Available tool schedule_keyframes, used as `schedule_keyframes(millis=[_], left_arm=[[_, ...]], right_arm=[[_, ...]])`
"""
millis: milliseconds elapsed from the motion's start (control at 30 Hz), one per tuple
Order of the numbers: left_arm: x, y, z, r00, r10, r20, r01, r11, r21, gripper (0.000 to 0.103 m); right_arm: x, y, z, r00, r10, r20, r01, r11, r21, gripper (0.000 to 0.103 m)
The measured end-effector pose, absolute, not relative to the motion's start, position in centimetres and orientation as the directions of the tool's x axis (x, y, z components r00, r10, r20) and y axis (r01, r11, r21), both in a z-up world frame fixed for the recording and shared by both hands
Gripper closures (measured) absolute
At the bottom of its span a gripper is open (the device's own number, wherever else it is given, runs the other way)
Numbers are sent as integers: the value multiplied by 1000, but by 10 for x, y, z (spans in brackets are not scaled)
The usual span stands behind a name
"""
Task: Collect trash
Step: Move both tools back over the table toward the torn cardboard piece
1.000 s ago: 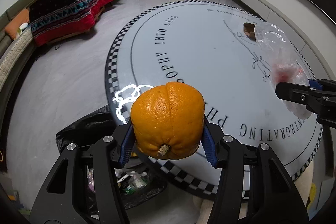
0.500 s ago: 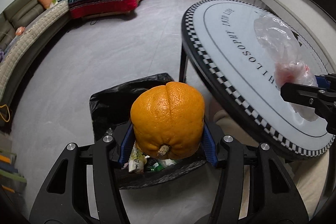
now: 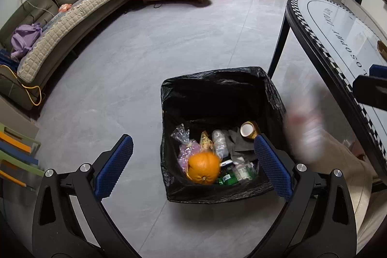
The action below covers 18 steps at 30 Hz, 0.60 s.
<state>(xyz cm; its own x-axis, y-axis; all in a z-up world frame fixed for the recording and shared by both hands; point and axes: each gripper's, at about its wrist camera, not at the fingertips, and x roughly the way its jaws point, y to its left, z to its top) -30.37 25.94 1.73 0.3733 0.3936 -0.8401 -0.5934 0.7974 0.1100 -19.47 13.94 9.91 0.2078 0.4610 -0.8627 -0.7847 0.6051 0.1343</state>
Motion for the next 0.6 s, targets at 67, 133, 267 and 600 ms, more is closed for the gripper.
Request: schedule_keyframes(millis=[67, 133, 267, 600], left_arm=[[-305, 263, 16, 376, 376, -847, -599, 796, 87, 6], [-305, 264, 15, 385, 355, -852, -598, 799, 63, 6], [-298, 256, 18, 400, 344, -850, -577, 815, 58, 6], [-257, 219, 46, 460, 298, -836, -495, 868, 37, 6]], right_arm=[[-192, 134, 97, 200, 461, -865, -781, 608, 143, 27], [-192, 131, 96, 200, 458, -866, -777, 613, 145, 27], [-186, 123, 97, 205, 457, -866, -763, 629, 152, 27], [-158, 77, 108, 234, 473, -849, -721, 670, 174, 27]])
